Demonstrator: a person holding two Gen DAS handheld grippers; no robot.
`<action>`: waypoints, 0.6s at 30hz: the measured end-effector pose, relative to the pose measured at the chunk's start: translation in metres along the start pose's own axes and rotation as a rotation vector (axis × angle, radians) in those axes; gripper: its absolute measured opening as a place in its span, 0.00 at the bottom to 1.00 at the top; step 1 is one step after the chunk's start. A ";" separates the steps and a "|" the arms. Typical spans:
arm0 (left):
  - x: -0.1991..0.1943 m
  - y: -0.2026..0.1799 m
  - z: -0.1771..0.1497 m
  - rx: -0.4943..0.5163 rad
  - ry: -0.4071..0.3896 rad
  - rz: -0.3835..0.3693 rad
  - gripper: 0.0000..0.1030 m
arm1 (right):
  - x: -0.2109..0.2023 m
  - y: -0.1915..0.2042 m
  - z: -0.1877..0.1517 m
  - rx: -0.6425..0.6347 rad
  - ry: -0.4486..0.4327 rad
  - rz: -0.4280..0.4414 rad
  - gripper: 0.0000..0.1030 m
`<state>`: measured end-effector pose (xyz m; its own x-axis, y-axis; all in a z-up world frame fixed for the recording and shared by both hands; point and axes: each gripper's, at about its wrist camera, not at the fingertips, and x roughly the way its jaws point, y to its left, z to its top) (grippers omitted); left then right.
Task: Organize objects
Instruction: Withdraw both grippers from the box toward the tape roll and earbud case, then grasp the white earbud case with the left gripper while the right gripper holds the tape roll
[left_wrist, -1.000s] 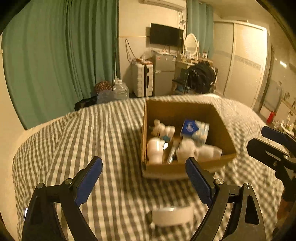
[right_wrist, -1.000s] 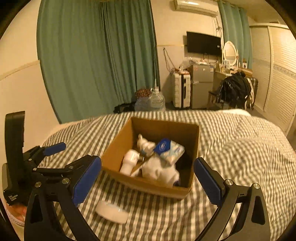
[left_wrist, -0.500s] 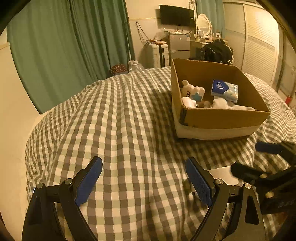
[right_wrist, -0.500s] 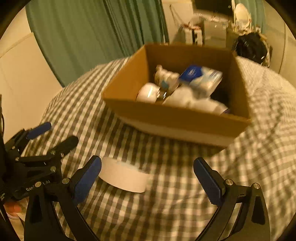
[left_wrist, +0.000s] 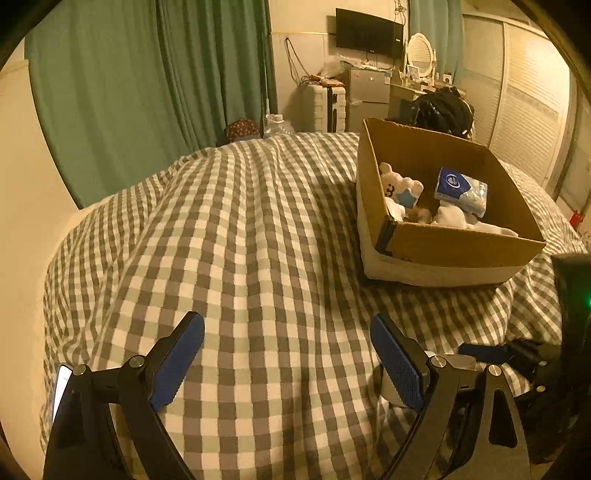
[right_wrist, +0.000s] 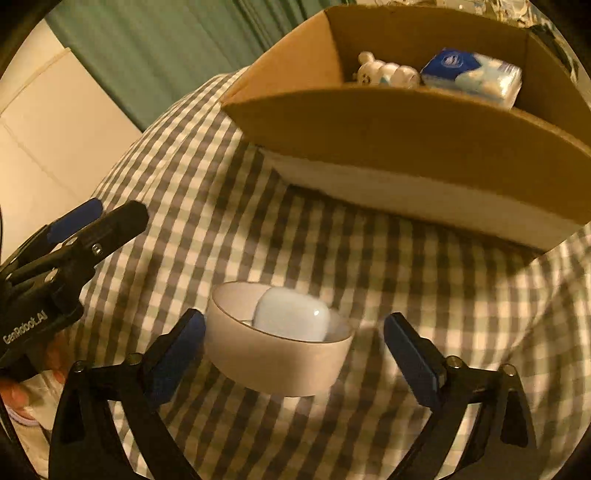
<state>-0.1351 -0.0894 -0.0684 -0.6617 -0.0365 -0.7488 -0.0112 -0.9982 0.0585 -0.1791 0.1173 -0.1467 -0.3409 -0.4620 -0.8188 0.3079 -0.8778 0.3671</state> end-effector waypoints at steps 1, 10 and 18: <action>0.000 0.000 0.000 0.000 0.003 -0.003 0.91 | 0.000 0.000 -0.001 0.005 0.009 0.018 0.86; 0.002 -0.005 -0.002 0.024 0.011 -0.004 0.91 | 0.000 0.015 -0.029 -0.047 0.030 0.006 0.78; 0.003 -0.010 -0.004 0.044 0.021 -0.008 0.91 | -0.047 0.014 -0.053 -0.081 -0.093 -0.086 0.78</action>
<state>-0.1343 -0.0802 -0.0740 -0.6459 -0.0301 -0.7628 -0.0495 -0.9955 0.0813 -0.1113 0.1341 -0.1265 -0.4487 -0.3988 -0.7998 0.3439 -0.9031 0.2573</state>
